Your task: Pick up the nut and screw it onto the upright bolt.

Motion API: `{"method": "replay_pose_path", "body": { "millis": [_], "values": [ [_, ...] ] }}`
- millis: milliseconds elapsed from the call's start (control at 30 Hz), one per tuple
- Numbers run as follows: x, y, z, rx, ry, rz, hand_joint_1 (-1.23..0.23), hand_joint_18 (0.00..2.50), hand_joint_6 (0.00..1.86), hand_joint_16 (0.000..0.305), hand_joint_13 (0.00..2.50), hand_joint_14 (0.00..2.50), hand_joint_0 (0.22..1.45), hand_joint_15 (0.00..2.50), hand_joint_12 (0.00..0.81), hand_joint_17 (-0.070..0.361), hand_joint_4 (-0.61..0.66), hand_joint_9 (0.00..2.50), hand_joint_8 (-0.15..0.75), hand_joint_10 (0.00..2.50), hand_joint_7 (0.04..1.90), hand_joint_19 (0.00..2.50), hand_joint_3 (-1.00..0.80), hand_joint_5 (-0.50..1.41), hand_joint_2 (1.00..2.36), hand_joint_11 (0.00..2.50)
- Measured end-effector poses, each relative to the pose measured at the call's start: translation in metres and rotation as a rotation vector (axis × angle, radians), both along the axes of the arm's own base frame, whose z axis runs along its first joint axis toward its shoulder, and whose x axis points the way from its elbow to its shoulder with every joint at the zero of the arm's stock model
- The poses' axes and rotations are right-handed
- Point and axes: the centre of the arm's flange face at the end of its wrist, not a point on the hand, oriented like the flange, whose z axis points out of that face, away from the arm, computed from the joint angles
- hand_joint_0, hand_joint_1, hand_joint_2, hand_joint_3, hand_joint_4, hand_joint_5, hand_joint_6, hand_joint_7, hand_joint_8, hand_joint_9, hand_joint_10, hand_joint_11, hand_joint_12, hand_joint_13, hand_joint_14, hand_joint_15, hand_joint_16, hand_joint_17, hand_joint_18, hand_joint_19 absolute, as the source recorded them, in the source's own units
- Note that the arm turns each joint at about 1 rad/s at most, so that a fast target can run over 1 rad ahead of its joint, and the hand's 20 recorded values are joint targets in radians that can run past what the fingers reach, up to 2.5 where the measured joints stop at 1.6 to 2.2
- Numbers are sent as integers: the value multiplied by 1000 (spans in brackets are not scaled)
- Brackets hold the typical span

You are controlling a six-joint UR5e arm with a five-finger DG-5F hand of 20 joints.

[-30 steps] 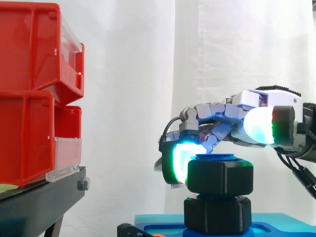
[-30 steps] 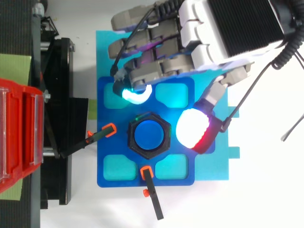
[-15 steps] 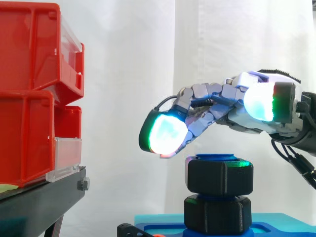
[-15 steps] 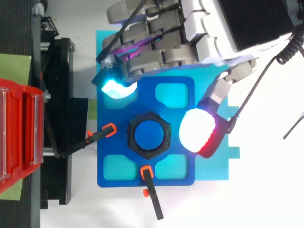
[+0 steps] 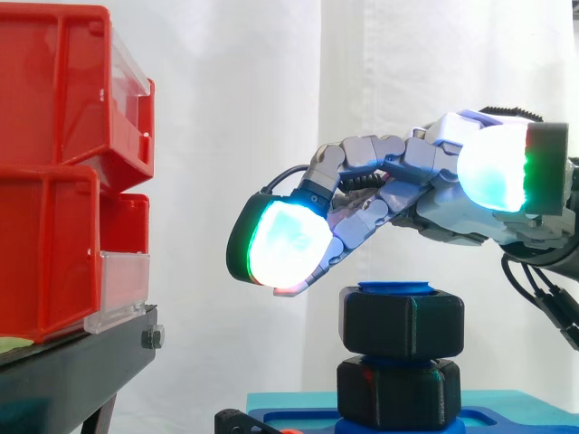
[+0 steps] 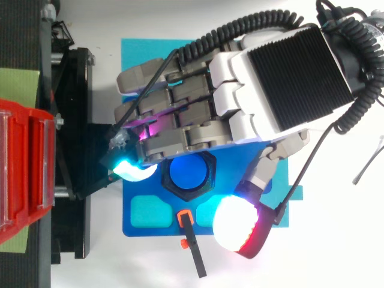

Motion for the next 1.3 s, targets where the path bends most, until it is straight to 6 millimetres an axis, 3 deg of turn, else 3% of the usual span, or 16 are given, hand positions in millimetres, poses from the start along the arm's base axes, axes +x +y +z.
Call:
{"method": "replay_pose_path", "body": {
  "millis": [267, 500, 933, 1300],
  "values": [
    [0, 5, -1, 0, 11, 3, -135, 378, 504, 28, 632, 0, 500, 0, 245, 64, 261, 774, 244, 0, 962, 63, -500, -91, 1000, 0],
    [-6, 6, -14, 0, 36, -3, -138, 379, 504, 28, 636, 0, 501, 0, 242, 64, 258, 773, 247, 0, 1100, 60, -500, -73, 1000, 0],
    [-9, 0, -20, 7, 21, -20, -149, 400, 501, 27, 659, 0, 504, 0, 240, 61, 190, 798, 259, 0, 1508, 68, -500, -40, 1000, 0],
    [-12, -16, -21, 3, 25, -31, -160, 462, 584, 27, 703, 0, 509, 0, 232, 60, 167, 834, 268, 0, 1432, 83, -500, -44, 1000, 0]
  ]
}}
